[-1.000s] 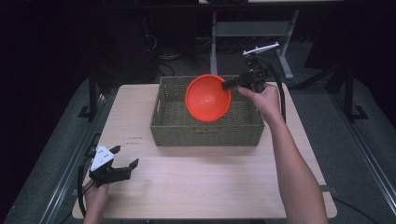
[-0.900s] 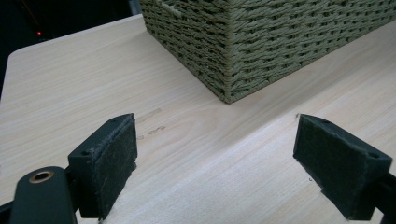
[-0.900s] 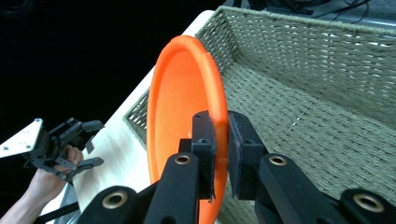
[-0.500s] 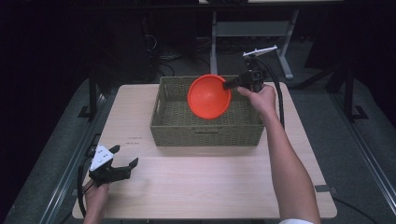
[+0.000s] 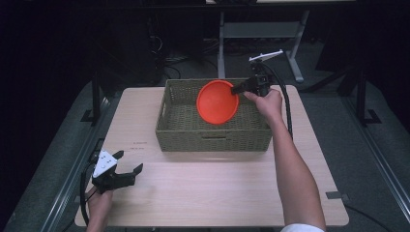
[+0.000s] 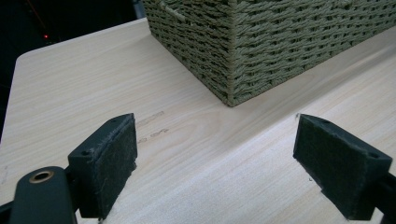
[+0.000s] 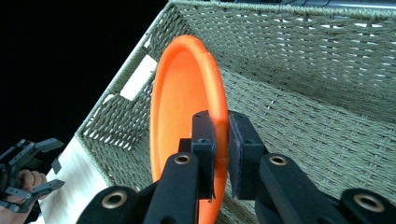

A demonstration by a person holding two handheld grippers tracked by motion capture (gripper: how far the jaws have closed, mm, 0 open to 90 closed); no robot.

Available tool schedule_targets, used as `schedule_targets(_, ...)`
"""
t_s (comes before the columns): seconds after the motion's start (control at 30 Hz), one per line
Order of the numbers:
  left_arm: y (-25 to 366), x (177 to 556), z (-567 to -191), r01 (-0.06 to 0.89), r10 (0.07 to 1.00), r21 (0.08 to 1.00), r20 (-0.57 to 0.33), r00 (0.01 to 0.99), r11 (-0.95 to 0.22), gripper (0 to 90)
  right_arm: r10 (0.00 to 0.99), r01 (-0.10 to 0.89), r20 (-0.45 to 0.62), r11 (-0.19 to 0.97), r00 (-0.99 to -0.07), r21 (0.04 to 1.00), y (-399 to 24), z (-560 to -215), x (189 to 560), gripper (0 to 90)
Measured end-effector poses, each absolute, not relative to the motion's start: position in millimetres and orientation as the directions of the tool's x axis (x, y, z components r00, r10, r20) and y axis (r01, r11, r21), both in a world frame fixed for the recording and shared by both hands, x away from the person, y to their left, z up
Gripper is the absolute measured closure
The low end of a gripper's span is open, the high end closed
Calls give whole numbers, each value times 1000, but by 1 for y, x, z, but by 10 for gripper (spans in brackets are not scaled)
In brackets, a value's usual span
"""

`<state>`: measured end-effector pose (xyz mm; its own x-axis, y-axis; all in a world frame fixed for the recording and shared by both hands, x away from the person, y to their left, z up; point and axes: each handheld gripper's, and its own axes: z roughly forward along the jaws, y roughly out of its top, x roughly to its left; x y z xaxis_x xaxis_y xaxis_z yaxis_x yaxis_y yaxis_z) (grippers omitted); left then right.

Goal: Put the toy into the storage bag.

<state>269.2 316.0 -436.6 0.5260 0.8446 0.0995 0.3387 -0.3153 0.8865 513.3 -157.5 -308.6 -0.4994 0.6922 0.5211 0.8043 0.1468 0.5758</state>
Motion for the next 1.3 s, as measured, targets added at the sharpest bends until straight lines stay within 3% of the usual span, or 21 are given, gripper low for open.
schedule_targets(0.63,320,271,-438,347,847,884,93,524,-312,130,730,843,495,210,-472,495,-141,-338,530,811)
schedule_targets(1.13,319,272,-439,344,849,885,99,519,-313,130,765,879,454,309,-457,364,-129,-369,545,801)
schedule_targets(1.3,320,272,-438,345,851,885,99,516,-312,130,749,887,490,302,-447,348,-131,-368,545,736)
